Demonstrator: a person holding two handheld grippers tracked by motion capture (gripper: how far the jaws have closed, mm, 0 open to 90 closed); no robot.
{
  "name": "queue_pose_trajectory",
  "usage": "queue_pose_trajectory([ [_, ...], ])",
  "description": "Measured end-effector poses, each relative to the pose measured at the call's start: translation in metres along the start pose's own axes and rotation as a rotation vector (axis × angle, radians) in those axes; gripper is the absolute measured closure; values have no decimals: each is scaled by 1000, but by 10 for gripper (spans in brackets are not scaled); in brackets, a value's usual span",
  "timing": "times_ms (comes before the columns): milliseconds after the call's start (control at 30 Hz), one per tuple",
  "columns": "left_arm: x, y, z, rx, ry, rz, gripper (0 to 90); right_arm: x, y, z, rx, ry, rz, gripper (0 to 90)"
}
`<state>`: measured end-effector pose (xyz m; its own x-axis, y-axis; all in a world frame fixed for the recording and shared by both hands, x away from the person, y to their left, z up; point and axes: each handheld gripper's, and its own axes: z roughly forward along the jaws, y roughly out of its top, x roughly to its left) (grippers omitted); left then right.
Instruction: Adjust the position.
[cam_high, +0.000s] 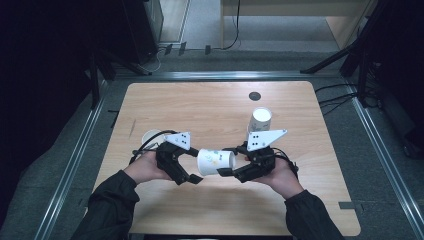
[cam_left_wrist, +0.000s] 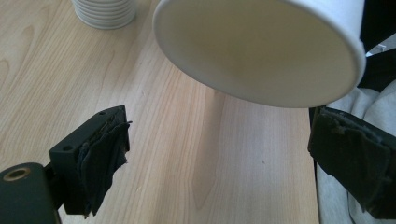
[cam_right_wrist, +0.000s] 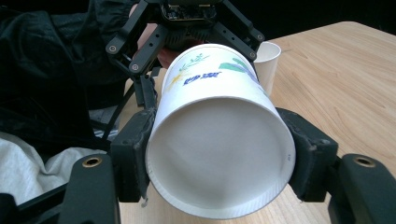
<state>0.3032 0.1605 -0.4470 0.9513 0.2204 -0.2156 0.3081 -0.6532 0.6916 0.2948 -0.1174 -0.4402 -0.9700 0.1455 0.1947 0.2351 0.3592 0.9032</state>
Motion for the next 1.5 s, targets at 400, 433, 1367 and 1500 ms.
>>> queue_pose_trajectory([
  [400,-3,5,8,-49,-48,-2,57,1,-1,3,0,22,8,352],
  [433,-4,5,9,-54,-46,1,57,1,-1,3,-3,26,9,352],
  [1367,-4,4,4,-132,-105,29,208,0,-2,12,12,75,31,351],
  [1500,-4,4,4,-141,-103,33,214,-1,-2,12,6,79,38,348],
])
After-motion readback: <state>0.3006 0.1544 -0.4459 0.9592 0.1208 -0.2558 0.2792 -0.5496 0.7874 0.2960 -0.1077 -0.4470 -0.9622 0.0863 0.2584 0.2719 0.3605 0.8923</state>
